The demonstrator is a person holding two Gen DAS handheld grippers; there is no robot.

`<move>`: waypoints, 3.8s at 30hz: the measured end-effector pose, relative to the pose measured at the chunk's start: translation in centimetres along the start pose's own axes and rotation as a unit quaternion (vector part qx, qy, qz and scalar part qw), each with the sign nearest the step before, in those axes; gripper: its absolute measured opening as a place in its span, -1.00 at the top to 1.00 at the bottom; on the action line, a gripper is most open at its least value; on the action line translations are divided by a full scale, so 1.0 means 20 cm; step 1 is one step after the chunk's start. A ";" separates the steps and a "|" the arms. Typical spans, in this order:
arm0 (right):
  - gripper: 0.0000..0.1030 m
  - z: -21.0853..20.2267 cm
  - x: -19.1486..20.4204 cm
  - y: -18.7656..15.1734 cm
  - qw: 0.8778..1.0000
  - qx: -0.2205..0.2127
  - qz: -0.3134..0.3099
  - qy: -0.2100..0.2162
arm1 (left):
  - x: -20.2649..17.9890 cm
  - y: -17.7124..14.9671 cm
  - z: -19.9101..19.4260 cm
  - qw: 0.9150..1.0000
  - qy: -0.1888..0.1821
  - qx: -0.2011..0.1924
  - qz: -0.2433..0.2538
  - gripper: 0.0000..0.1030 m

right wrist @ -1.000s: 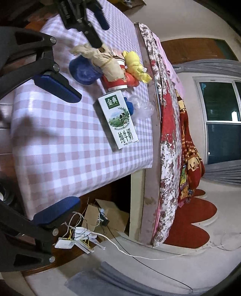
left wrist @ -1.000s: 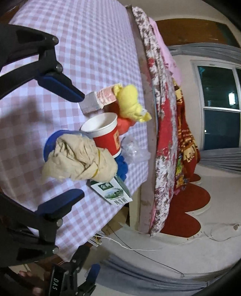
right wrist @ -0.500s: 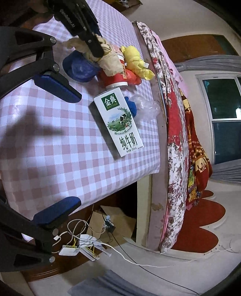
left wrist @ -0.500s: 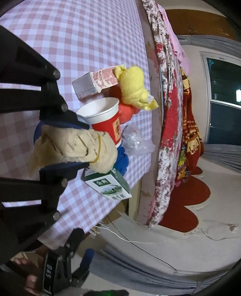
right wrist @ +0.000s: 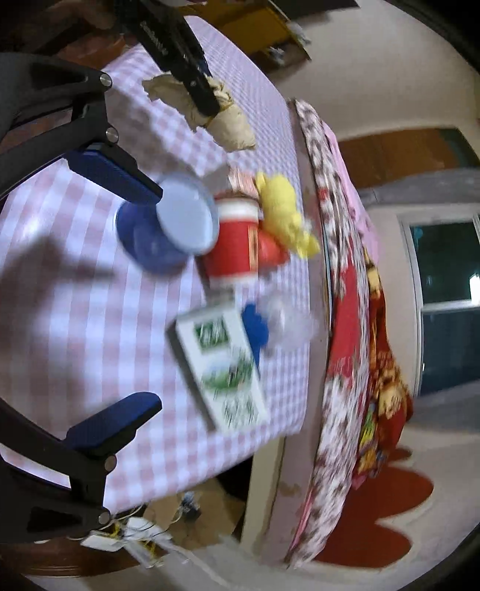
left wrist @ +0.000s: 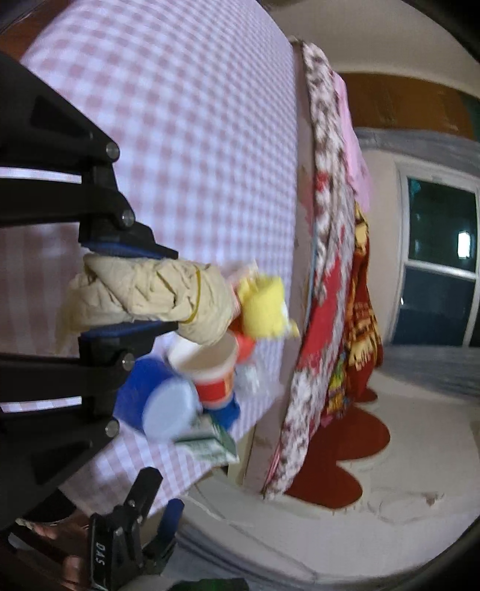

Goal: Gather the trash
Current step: 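Grasp the beige cloth with the left gripper while the right gripper grasps the blue cup, then carry the beige cloth and blue cup with both grippers over the trash bin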

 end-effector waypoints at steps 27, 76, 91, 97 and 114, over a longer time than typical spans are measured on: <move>-0.49 0.19 0.15 0.05 1.000 0.019 -0.011 0.003 | 0.10 -0.09 0.02 1.000 0.024 0.009 0.011 0.40; -0.49 -0.71 -0.84 -0.57 0.980 0.017 0.117 -0.157 | -1.16 -0.37 -0.13 0.972 -0.170 0.035 0.161 0.40; -0.49 -0.92 -1.13 -1.00 0.956 0.062 0.203 -0.202 | -1.58 -0.74 -0.15 0.938 -0.248 0.104 0.219 0.40; -0.49 -0.94 -1.21 -1.20 0.945 0.088 0.250 -0.191 | -1.69 -0.95 -0.12 0.920 -0.270 0.156 0.236 0.40; -0.49 -0.75 -1.27 -1.42 0.935 0.154 0.279 -0.154 | -1.77 -1.25 0.06 0.901 -0.262 0.254 0.237 0.40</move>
Point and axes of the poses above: each gripper's, at about its wrist camera, not at the fingertips, and z roughly the way its jaws point, x to its left, y to its top, the point moved 3 cm from there along z, roughly the way its jaws point, and after that the axes turned 6 degrees about -z, right-handed, at the moved point
